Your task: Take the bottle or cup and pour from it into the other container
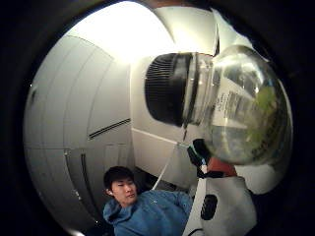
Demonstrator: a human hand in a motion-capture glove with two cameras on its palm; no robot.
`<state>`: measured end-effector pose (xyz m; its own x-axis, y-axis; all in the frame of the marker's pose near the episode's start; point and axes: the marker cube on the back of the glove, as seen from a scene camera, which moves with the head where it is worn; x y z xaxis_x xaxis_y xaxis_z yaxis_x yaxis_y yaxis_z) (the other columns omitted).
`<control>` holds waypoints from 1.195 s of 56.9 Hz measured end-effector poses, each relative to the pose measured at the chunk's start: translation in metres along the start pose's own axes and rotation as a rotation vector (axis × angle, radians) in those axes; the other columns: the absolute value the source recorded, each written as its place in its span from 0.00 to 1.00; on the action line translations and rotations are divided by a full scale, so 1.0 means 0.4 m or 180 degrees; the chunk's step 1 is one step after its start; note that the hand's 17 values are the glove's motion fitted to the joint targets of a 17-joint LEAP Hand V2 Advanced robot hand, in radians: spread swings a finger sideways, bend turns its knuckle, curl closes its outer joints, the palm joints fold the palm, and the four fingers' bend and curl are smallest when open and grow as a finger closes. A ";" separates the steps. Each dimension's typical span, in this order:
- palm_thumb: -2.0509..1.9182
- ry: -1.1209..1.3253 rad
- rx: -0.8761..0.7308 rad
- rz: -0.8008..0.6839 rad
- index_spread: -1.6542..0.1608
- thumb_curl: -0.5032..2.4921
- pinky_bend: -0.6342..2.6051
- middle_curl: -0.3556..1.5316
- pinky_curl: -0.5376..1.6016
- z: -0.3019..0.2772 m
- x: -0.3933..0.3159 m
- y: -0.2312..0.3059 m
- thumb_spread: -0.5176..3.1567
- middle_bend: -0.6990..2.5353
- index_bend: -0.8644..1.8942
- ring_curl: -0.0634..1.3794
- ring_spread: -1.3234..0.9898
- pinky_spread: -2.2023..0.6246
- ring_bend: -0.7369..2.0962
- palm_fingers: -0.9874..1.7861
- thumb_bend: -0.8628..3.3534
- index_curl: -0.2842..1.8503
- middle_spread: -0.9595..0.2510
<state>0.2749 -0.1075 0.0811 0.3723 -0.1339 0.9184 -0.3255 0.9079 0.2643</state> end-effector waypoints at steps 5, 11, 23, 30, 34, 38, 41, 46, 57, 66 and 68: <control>0.72 0.0081 0.0201 -0.0081 0.79 0.30 0.33 0.37 0.40 0.026 0.013 -0.001 0.35 0.31 0.37 0.25 0.61 0.86 0.49 0.55 0.20 0.24 0.88; 0.74 0.0103 0.0452 -0.0119 0.82 0.31 0.29 0.39 0.39 0.044 0.015 0.003 0.35 0.34 0.40 0.24 0.57 0.83 0.46 0.67 0.20 0.27 0.84; 0.79 0.0337 0.0588 -0.0032 0.82 0.35 0.29 0.42 0.41 0.064 0.006 -0.008 0.26 0.35 0.38 0.29 0.51 0.75 0.45 0.78 0.20 0.30 0.76; 0.80 0.0547 0.0438 -0.0019 0.81 0.36 0.29 0.44 0.42 0.075 -0.017 -0.020 0.21 0.37 0.38 0.31 0.49 0.73 0.46 0.81 0.20 0.32 0.75; 0.80 0.0672 0.0293 -0.0037 0.81 0.37 0.29 0.44 0.43 0.083 -0.043 -0.029 0.19 0.37 0.38 0.33 0.48 0.71 0.46 0.81 0.20 0.33 0.74; 0.80 0.0820 0.0095 -0.0083 0.80 0.38 0.30 0.45 0.43 0.101 -0.069 -0.030 0.18 0.37 0.39 0.34 0.48 0.70 0.46 0.82 0.20 0.34 0.74; 0.80 0.0963 -0.0084 -0.0115 0.80 0.38 0.31 0.45 0.44 0.112 -0.091 -0.034 0.17 0.37 0.39 0.34 0.48 0.70 0.46 0.82 0.20 0.35 0.73; 0.80 0.1234 -0.0420 -0.0152 0.80 0.38 0.31 0.45 0.45 0.135 -0.133 -0.039 0.16 0.38 0.39 0.35 0.48 0.69 0.46 0.82 0.20 0.36 0.73; 0.80 0.2022 -0.1076 -0.0242 0.79 0.39 0.31 0.46 0.45 0.199 -0.207 -0.065 0.14 0.38 0.39 0.37 0.48 0.69 0.46 0.82 0.20 0.38 0.73; 0.80 0.2714 -0.1644 -0.0172 0.79 0.40 0.31 0.46 0.46 0.242 -0.262 -0.077 0.14 0.38 0.38 0.37 0.48 0.69 0.47 0.82 0.20 0.39 0.73; 0.80 0.2889 -0.1746 -0.0158 0.79 0.40 0.31 0.46 0.46 0.256 -0.272 -0.077 0.14 0.38 0.39 0.37 0.48 0.69 0.47 0.82 0.20 0.39 0.73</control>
<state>0.1555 -0.1616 0.0032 0.9575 -0.0346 0.2865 0.0603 0.9949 -0.0814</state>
